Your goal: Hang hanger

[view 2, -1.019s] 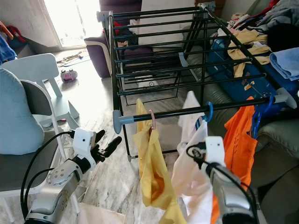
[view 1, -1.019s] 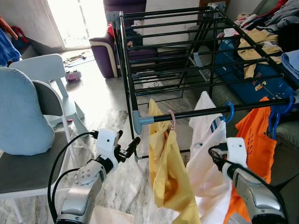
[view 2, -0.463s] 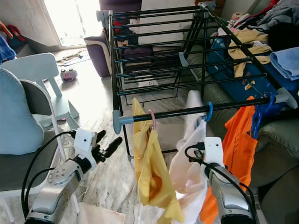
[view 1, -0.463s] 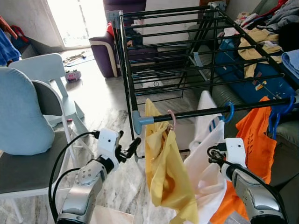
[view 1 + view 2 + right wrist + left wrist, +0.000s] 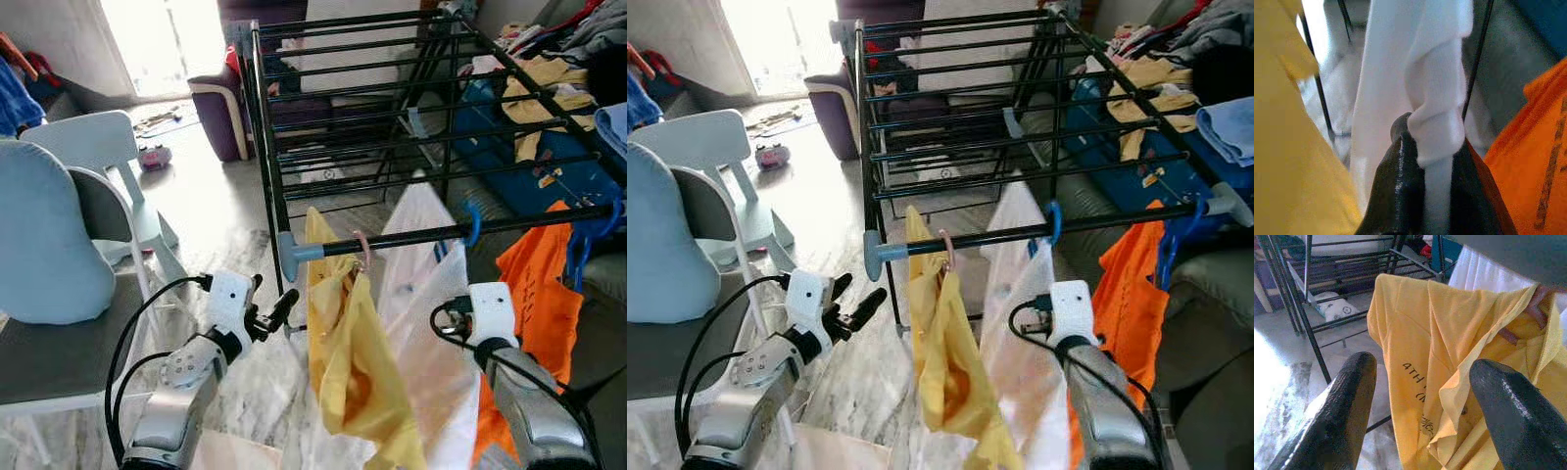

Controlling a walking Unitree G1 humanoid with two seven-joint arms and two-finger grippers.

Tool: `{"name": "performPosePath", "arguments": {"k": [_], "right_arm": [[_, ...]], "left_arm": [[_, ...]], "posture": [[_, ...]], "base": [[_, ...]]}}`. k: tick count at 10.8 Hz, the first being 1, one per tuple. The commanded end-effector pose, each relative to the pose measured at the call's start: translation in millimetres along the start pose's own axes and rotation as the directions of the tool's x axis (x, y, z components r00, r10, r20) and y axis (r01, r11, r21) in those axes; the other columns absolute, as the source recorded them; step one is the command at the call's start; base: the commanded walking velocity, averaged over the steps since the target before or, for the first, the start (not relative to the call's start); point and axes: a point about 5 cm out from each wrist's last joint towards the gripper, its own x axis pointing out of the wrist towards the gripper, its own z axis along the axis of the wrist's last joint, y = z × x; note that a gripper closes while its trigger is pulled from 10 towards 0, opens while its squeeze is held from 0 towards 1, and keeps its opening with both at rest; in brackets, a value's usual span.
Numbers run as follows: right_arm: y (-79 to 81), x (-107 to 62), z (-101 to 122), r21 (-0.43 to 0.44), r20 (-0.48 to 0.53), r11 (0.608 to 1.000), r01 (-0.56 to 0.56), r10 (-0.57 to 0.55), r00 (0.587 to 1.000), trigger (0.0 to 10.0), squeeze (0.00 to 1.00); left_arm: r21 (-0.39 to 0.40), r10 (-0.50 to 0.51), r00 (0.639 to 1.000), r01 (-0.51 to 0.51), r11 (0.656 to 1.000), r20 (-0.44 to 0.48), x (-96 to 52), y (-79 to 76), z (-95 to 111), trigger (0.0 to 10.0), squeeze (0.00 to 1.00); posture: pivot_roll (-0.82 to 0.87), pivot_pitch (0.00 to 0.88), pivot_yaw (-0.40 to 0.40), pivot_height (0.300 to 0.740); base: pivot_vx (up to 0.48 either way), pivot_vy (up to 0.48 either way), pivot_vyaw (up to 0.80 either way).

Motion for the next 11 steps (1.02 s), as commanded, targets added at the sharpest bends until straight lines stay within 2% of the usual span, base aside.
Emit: {"name": "performPosePath", "arguments": {"k": [1,2,3,6,8,11], "right_arm": [[-1.4,-4.1,26.3,-0.015,0.150,0.999,0.030,-0.027,0.988,0.1,0.00],[-1.0,-12.9,23.9,-0.013,0.174,0.999,0.046,-0.043,0.984,10.0,0.00],[2.6,-28.3,10.3,-0.016,0.172,0.999,0.043,-0.040,0.984,10.0,0.00],[10.1,-47.2,-10.1,-0.019,0.145,0.999,0.036,-0.033,0.989,10.0,0.00],[8.8,-49.4,-12.6,0.012,0.151,0.999,0.050,-0.051,0.987,10.0,0.00],[9.7,-49.9,-13.5,0.004,0.150,0.999,0.048,-0.048,0.987,10.0,0.00]], "left_arm": [[0.009,0.005,1.000,-0.005,1.000,0.008,0.9,1.5,1.2,10.0,0.00],[-0.007,0.045,0.999,-0.045,0.999,0.026,0.2,3.5,2.4,10.0,0.00],[-0.029,0.057,0.997,-0.056,0.998,0.043,-0.5,3.4,4.0,10.0,0.00],[-0.020,0.074,0.996,-0.073,0.997,0.043,-0.1,3.8,2.7,10.0,0.00],[-0.009,0.076,0.996,-0.076,0.997,0.037,1.2,3.2,1.2,10.0,0.00],[-0.004,0.076,0.997,-0.076,0.997,0.030,0.8,2.4,-0.8,10.0,0.00]], "posture": [[-0.15,0.000,0.055,0.740],[-0.15,0.000,0.057,0.740],[-0.15,0.000,0.057,0.740],[-0.16,0.000,0.062,0.740],[-0.16,0.000,0.064,0.740],[-0.16,0.000,0.062,0.740]], "base": [[0.000,0.000,0.00],[0.000,0.000,0.00],[0.000,0.000,0.00],[0.000,0.000,0.00],[0.000,0.000,0.00],[0.000,0.000,0.00]]}}
